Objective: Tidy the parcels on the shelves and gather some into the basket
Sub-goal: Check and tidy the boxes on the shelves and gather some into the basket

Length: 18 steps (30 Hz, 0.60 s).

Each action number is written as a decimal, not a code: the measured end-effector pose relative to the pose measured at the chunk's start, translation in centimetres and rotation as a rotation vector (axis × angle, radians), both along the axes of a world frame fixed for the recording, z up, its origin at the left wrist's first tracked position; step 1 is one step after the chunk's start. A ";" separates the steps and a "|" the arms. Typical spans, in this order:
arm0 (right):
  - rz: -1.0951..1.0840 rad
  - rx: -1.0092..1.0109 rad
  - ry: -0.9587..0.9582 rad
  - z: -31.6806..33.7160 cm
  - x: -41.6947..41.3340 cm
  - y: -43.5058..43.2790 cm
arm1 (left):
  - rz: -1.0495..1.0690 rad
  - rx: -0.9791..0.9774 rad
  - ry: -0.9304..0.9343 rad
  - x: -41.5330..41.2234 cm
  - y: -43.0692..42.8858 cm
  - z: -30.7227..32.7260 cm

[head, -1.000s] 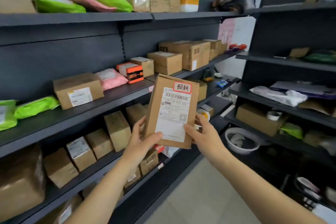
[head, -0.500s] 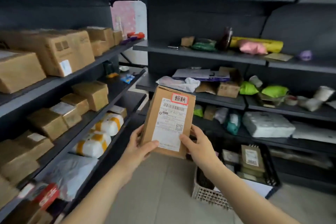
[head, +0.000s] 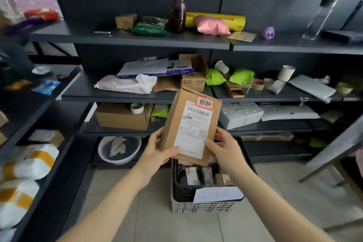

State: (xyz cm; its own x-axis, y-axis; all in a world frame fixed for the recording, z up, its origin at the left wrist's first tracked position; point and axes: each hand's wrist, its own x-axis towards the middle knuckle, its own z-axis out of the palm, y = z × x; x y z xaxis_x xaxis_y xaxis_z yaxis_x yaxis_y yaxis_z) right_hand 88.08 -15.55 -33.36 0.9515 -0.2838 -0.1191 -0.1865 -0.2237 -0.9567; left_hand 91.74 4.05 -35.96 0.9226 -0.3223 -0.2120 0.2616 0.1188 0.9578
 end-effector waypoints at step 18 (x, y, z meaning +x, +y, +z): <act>0.129 0.071 0.335 -14.9 24.3 -20.3 | -0.131 0.342 0.224 24.9 -15.3 -10.7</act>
State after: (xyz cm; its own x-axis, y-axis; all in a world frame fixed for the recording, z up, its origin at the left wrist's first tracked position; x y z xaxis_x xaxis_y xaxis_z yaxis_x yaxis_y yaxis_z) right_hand 112.35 -35.81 -48.30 0.8839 -0.1442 -0.4450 -0.4664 -0.2008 -0.8614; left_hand 116.67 -11.26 -46.68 0.7974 -0.3097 -0.5179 0.4599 -0.2437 0.8539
